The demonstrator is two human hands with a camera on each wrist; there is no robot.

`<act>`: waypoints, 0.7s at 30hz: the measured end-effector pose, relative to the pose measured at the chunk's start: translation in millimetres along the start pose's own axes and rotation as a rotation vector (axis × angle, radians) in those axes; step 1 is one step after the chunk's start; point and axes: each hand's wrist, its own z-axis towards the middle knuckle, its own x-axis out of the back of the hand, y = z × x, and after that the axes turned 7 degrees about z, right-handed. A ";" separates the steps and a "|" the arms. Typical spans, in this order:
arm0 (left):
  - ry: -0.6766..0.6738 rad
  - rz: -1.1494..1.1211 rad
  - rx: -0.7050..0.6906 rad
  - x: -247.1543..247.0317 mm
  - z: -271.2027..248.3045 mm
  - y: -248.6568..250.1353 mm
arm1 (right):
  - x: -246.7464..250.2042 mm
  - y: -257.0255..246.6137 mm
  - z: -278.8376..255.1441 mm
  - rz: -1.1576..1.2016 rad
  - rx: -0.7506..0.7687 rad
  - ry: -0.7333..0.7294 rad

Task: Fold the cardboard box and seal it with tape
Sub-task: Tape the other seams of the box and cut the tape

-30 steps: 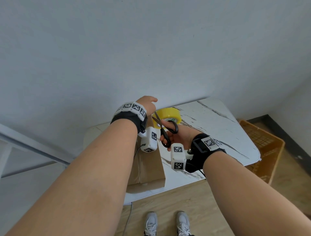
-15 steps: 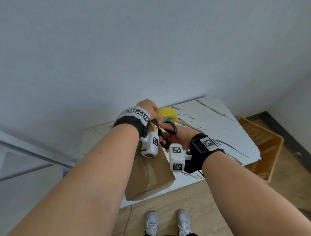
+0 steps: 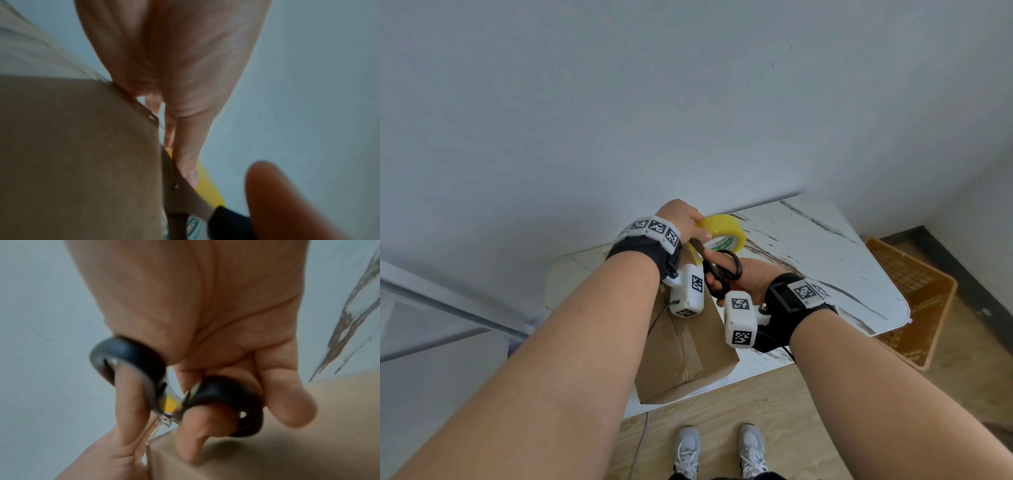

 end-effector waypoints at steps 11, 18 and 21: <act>0.034 -0.054 -0.029 -3.0 -0.8 -4.6 | 2.9 -1.0 2.9 -0.072 -0.023 -0.050; 0.099 -0.206 -0.039 -2.5 -3.1 -5.3 | -0.9 -8.2 0.0 -0.011 -0.020 -0.021; 0.110 -0.266 -0.027 -3.7 -3.6 -4.7 | -2.5 -6.7 2.4 -0.043 0.001 0.013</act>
